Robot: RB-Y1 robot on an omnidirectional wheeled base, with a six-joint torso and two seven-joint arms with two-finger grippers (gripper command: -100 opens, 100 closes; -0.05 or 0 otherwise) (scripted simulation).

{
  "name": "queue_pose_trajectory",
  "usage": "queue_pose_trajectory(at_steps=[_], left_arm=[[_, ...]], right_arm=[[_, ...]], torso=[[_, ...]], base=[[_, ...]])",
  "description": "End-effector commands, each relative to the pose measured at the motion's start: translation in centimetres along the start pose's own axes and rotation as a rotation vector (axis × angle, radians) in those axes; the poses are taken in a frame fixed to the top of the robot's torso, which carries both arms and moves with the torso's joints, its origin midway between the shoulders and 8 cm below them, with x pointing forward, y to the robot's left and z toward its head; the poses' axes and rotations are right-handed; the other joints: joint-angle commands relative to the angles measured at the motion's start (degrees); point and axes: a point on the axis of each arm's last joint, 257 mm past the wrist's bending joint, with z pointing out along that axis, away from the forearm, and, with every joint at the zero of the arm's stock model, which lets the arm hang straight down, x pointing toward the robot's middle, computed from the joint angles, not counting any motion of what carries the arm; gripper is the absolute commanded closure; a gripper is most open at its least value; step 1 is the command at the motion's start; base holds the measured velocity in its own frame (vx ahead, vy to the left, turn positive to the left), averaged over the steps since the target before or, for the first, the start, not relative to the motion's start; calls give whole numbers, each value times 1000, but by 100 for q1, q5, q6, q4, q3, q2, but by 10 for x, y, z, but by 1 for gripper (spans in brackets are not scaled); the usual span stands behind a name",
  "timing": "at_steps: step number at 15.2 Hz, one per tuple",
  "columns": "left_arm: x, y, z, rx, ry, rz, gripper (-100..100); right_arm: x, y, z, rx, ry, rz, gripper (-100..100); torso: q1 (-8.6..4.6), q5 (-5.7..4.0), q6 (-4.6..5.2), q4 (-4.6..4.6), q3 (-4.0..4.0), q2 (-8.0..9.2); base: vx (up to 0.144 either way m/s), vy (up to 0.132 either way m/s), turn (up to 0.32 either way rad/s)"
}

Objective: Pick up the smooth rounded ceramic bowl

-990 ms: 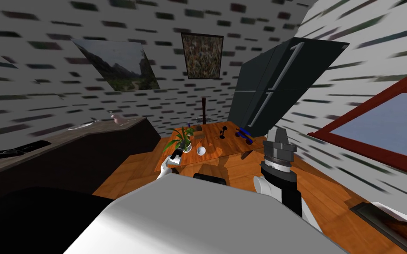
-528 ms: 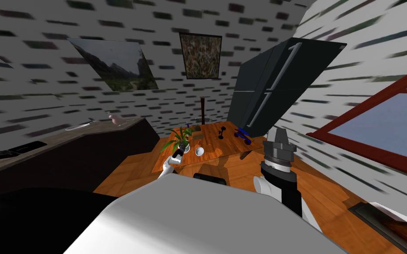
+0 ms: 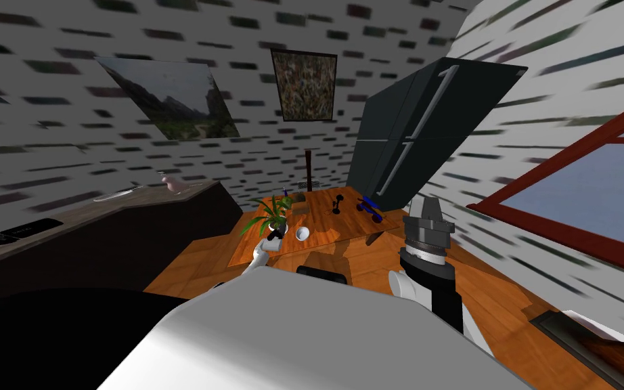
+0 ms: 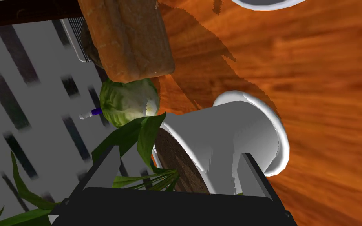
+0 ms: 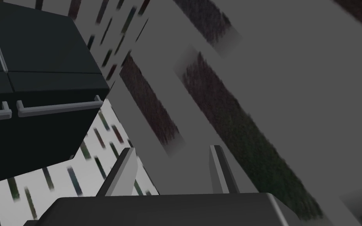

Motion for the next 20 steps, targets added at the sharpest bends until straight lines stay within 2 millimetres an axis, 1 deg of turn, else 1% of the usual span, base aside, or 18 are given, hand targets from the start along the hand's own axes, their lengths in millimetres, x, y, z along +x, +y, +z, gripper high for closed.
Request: queue_pose_trajectory(at_steps=[1,2,5,6,7,8,9,10,11,12,13,14,16,17,18,19,20], left_arm=[[4,15,4,-47,7,-10,-100],[5,17,4,-50,7,-10,-100],[17,36,11,-132,26,-36,-100],[17,44,10,-148,26,-36,-100],[17,45,10,-151,26,-36,-100],[24,51,12,-182,36,-47,-100],[24,59,11,-198,36,-47,-100],[24,59,11,-198,36,-47,-100],[31,62,13,-227,46,-58,-100],[31,71,12,-244,47,-58,-100],[38,79,12,-280,57,-68,-100],[39,83,11,-287,57,-68,-100],[39,83,11,-287,57,-68,-100],[46,89,11,-319,67,-78,-100],[46,93,10,-327,67,-78,-100],[46,93,10,-327,67,-78,-100],[53,98,10,-354,77,-86,-100]], right_arm=[[0,0,0,0,0,0,0],[0,0,0,0,0,0,0],[0,0,0,0,0,0,0],[0,0,0,0,0,0,0],[0,0,0,0,0,0,0],[0,0,0,0,0,0,0],[0,0,0,0,0,0,0],[0,0,0,0,0,0,0],[0,0,0,0,0,0,0],[0,0,0,0,0,0,0],[0,0,0,0,0,0,0],[0,0,0,0,0,0,0],[0,0,0,0,0,0,0],[0,0,0,0,0,0,0],[0,0,0,0,0,0,0],[0,0,0,0,0,0,0],[0,0,0,0,0,0,0]], torso=[[0,0,0,0,0,0],[2,0,0,0,0,0],[5,1,0,0,1,2],[1,1,1,0,0,0],[0,0,0,0,-1,-1],[3,0,-1,0,0,1],[2,1,1,0,1,2],[1,0,0,0,2,3],[4,0,-1,1,2,4],[5,1,0,1,2,3],[6,1,0,0,1,2],[2,1,0,0,1,2],[4,0,-1,1,2,4],[11,1,-1,1,4,7],[12,2,0,2,4,7],[11,2,-1,1,4,7],[13,2,-1,2,4,8]], base=[[31,-53,-10],[18,-35,-1],[27,-50,-10],[36,-60,-10],[25,-46,0],[22,-54,-6],[21,-57,-8],[18,-43,-2],[27,-45,-7],[27,-44,-7],[26,-57,-12],[26,-63,-8],[14,-32,3],[13,-25,-9],[16,-32,-10],[12,-25,-2],[12,-34,-4]])
